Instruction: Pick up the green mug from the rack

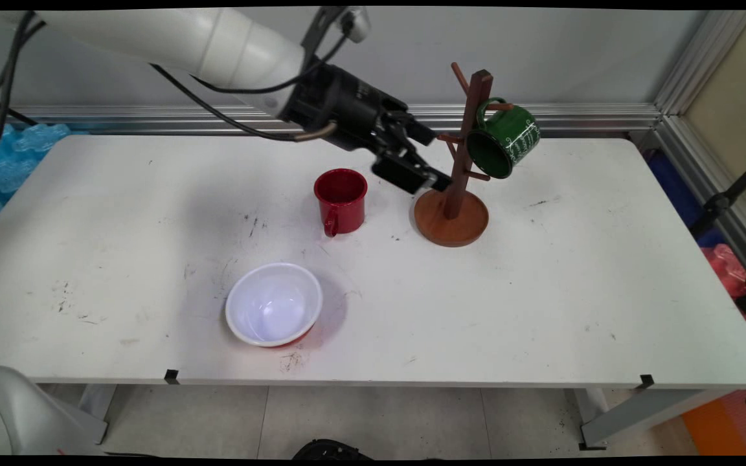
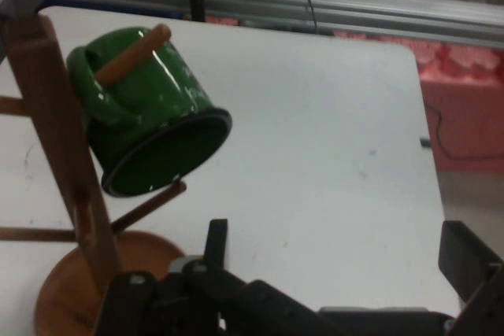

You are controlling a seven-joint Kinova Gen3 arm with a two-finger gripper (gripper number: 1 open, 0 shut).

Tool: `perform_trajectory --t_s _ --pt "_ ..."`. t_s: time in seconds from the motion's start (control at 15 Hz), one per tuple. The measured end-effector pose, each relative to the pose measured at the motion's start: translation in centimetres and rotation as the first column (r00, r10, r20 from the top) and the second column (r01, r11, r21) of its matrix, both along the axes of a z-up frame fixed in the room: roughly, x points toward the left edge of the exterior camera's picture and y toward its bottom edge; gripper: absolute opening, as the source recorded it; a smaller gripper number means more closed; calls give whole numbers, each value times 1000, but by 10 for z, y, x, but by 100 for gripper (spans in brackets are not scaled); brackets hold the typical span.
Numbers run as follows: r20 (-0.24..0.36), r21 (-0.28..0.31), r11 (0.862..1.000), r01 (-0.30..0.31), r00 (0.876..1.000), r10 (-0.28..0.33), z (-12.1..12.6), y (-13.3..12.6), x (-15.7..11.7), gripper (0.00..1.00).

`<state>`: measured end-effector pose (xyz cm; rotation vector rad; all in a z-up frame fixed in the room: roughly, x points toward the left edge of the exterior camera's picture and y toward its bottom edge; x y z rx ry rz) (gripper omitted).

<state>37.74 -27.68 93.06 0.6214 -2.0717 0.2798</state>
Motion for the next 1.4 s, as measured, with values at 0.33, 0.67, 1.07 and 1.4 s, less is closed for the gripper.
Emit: perform_trajectory --t_s 0.33,0.67,1.07,1.4 --pt "-76 54 996 -71 994 75 -9 -6 -31 100" --pt "-126 100 986 -133 981 146 -17 -13 -54 100" --pt "-158 164 965 -205 960 230 -26 -18 -71 100" --pt "-179 222 940 -258 937 300 -34 -21 -85 100"
